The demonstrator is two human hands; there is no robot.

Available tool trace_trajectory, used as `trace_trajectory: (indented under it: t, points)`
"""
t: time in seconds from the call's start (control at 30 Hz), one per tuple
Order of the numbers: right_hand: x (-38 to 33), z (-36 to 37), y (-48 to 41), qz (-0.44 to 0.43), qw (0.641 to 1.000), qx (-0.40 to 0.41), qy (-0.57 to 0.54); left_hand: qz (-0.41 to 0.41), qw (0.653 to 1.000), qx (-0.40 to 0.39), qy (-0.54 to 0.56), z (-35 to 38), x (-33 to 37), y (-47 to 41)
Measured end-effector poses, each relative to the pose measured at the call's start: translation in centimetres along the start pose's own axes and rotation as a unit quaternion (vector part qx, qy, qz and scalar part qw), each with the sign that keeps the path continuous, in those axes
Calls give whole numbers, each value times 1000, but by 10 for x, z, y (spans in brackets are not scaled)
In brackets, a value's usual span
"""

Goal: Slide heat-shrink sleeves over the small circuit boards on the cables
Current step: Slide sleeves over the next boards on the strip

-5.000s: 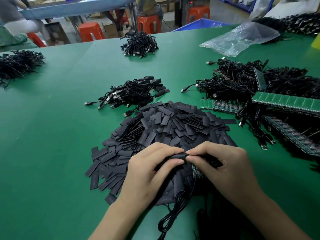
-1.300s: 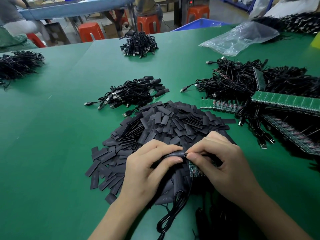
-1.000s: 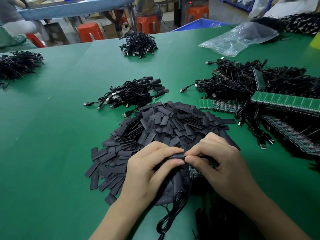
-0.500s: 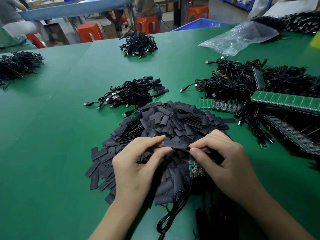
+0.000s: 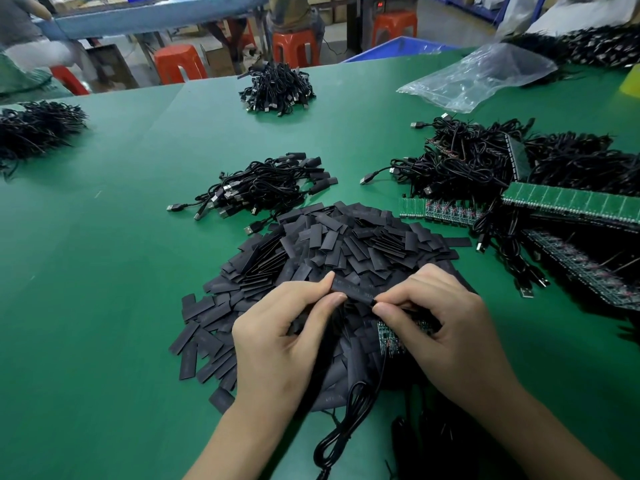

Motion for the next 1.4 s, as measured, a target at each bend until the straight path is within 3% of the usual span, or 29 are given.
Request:
trace_trajectory:
  t: [0.3,0.4,0.47,0.53,0.6,0.67,0.73,0.83,0.97,1.1,1.23,1.4]
  points:
    - [3,-7,-2,6,1000,24,17,-34,998,-34,36,6,1,-2]
    - [11,-22,-2,63,992,100,-36,-90,988,-85,95,15,-2,2]
    - [13,-35,-4,80,980,166,-77,-82,985,-119,89,22,2,4]
    - [17,-45,-8,111,954,218,-170,-63,984,-153,58,28,10,5]
    - [23,-50,-9,166,900,234,-327,-69,977,-195,43,34,17,5]
    - [26,-44,-10,205,833,202,-472,-84,966,-241,42,42,25,5]
    - [23,-36,-9,218,797,172,-536,-57,958,-281,16,50,36,4]
    - [19,-20,-7,245,782,151,-553,-28,952,-306,-4,59,50,5]
    - [24,-13,-7,269,770,160,-555,-119,945,-300,59,55,43,1]
    - [27,-11,-5,287,748,152,-578,-158,930,-313,112,60,47,-5]
    - [28,-17,-6,257,763,170,-568,-148,936,-304,102,65,50,-16]
    - [31,-23,-9,250,840,152,-458,-110,970,-215,-26,35,23,-77]
Point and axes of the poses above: each hand's wrist, its own y-axis away from the middle knuckle, its own z-axis out of the palm, x = y × z, the point moved 5 cm from there along -y, towards the middle knuckle, and after that the axes turned 1 degree about -z, right-handed, at the moved point
